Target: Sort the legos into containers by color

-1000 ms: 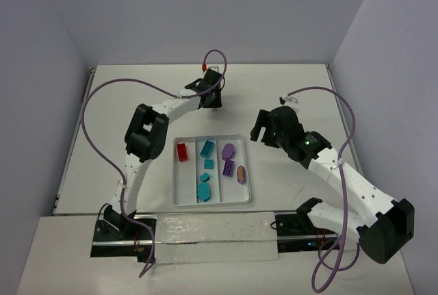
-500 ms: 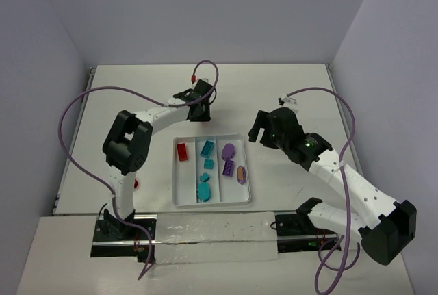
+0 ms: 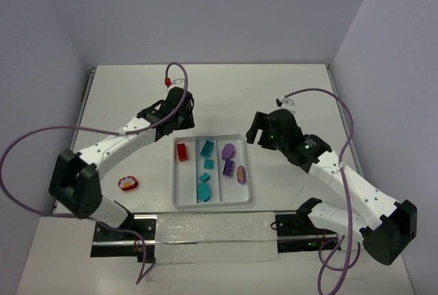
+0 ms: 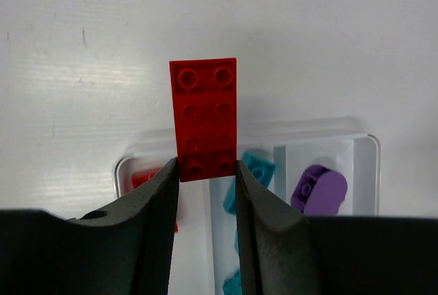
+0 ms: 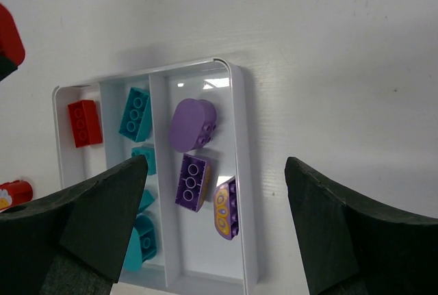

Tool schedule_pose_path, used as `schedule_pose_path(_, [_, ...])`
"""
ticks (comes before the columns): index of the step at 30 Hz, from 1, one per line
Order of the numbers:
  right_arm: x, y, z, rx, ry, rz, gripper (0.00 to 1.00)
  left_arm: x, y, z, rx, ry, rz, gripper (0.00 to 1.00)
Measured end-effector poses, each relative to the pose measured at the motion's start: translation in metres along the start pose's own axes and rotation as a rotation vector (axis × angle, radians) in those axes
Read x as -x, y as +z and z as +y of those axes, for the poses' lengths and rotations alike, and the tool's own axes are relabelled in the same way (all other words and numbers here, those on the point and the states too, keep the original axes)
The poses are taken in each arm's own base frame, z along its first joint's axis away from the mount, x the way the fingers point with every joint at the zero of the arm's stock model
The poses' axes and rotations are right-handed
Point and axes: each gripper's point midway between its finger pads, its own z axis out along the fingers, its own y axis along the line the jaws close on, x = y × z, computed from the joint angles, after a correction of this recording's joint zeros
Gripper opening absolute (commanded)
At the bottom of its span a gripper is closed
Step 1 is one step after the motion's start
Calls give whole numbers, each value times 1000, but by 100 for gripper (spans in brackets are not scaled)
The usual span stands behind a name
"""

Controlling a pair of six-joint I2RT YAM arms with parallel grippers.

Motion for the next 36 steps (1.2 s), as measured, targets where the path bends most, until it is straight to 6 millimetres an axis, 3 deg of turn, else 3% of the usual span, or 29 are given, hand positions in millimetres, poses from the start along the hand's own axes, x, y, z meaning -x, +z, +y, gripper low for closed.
schedule_pose_path(4, [0,0,3,9,-1,-3,89,-25,-22,9,-7,-26,18,0])
schedule_pose_path(8, [3,-3,3,14,2,-15,89,-70,-34,19,16,-14,99,0])
schedule_pose_path(11, [6,-6,3,19,7,-27,89,-93,-40,25,31,-14,143,3])
schedule_pose_path(12, [6,-7,4,20,8,-31,89,-98,-42,26,34,-19,152,7])
schedule_pose_path(15, [8,-8,4,25,10,-37,89,-107,-44,29,43,-36,168,35])
schedule_pose_path(20, [9,-12,5,33,13,-46,89,-116,-47,28,57,-36,182,69])
schedule_pose_path(23, [10,-13,5,38,17,-53,89,-119,-49,29,67,-33,184,82])
schedule_pose_path(32, [8,-13,3,42,25,-57,89,-110,-63,58,212,-90,150,83])
schedule_pose_path(36, [7,-12,5,53,26,-56,89,-99,-80,93,341,-264,106,88])
